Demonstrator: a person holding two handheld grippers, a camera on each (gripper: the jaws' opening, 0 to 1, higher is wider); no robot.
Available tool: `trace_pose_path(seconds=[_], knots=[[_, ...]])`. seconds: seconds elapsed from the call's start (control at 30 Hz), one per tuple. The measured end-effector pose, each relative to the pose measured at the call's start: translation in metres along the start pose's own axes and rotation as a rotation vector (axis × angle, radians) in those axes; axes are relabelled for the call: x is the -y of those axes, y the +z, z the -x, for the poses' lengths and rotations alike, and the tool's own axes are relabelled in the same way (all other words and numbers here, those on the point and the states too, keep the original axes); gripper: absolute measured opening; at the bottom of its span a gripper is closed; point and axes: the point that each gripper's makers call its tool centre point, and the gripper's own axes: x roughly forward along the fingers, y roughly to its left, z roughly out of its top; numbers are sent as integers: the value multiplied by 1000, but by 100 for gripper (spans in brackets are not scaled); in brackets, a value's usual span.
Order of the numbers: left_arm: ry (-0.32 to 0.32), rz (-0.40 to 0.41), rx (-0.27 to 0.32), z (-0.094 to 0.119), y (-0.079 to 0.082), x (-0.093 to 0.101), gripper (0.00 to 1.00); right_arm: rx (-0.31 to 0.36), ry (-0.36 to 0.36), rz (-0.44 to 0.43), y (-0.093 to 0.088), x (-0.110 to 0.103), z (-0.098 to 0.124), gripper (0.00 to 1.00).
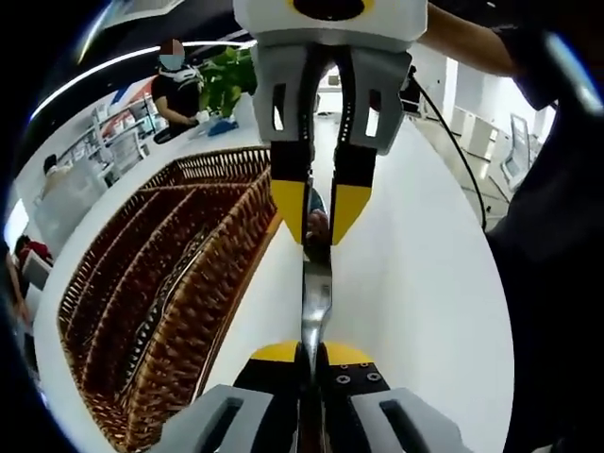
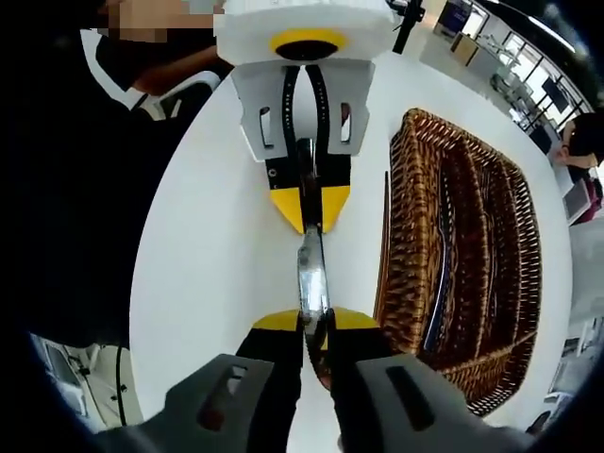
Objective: Arrange the knives, forks, and spoons in their matching storage slots by inserting each utensil handle-first until every utensil is classified and aligned in the correct compartment
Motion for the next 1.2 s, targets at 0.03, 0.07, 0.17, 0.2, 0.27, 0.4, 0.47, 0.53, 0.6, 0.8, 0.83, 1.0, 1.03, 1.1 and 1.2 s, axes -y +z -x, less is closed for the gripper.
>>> trace_pose_path(seconds=[0.03,0.07,0.17,0.2,0.27,0.4,0.47,0.53,0.6,0.8,0.83,1.0,1.03,1.1,1.2], knots=[[-1,-3,-3,1,0,0,6,3,-1,0,0,0,1,8],[-2,-5,-6,1,1,0,6,8,-3,-1,1,0,2,8],[-3,-11,-15,4,4,0,6,16,-7,0,2,0,5,8],[-4,-13,-18,5,5,-1,6,19,-9,-1,2,0,6,8],[-7,-25,-30,9,6,-1,6,26,-13,-3,4,-1,8,8],[-8,-43,-48,16,10,-4,6,46,-29,-4,7,2,13,8],[-10,-48,-56,20,11,-6,6,56,-36,-8,9,3,15,8],[-9,-63,-67,23,12,-8,6,66,-44,-9,11,5,17,8],[-9,-71,-75,26,13,-11,6,77,-52,-15,13,7,20,8],[2,-111,-93,38,19,-23,6,119,-85,-34,20,18,30,8],[4,-117,-97,40,21,-26,6,123,-88,-37,20,19,31,8],[12,-131,-104,45,25,-32,6,134,-111,-31,23,27,36,8],[12,-133,-105,45,25,-33,6,137,-114,-32,23,28,37,8],[12,-139,-107,47,26,-35,6,140,-118,-32,24,30,38,8],[13,-151,-114,49,28,-41,6,146,-126,-34,26,35,40,8]])
